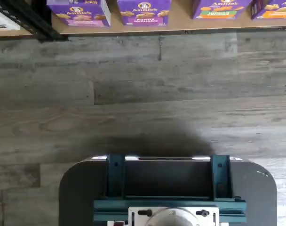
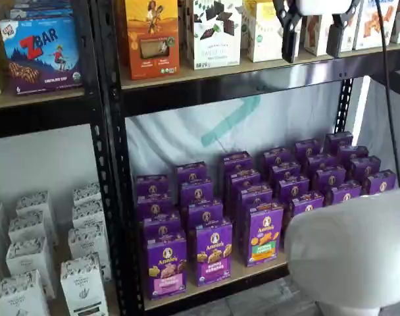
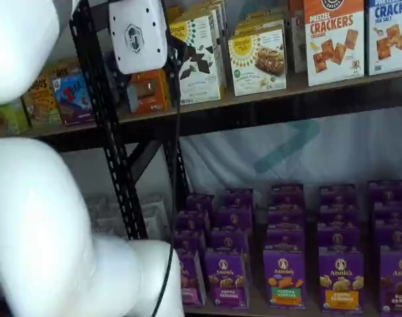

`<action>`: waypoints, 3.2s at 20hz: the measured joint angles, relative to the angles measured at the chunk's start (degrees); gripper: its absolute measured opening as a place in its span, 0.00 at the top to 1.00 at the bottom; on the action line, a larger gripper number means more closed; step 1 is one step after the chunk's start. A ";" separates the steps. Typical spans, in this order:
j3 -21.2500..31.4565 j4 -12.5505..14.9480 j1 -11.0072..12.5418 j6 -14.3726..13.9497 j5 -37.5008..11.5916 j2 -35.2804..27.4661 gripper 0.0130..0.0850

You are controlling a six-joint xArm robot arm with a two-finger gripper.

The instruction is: Pick up the purple box with a pink patch in the middle, on the bottom shelf, the first box from the left

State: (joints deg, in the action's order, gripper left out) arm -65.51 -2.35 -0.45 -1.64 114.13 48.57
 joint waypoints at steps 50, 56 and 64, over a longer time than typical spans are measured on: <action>47.49 1.00 -10.03 -8.95 -53.15 -4.31 0.00; 50.75 2.82 -11.34 -11.16 -64.09 -11.21 0.00; 50.42 2.71 -12.34 -12.03 -77.07 -25.20 0.00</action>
State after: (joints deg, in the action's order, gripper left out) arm -15.09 0.36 -12.79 -13.67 37.06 23.37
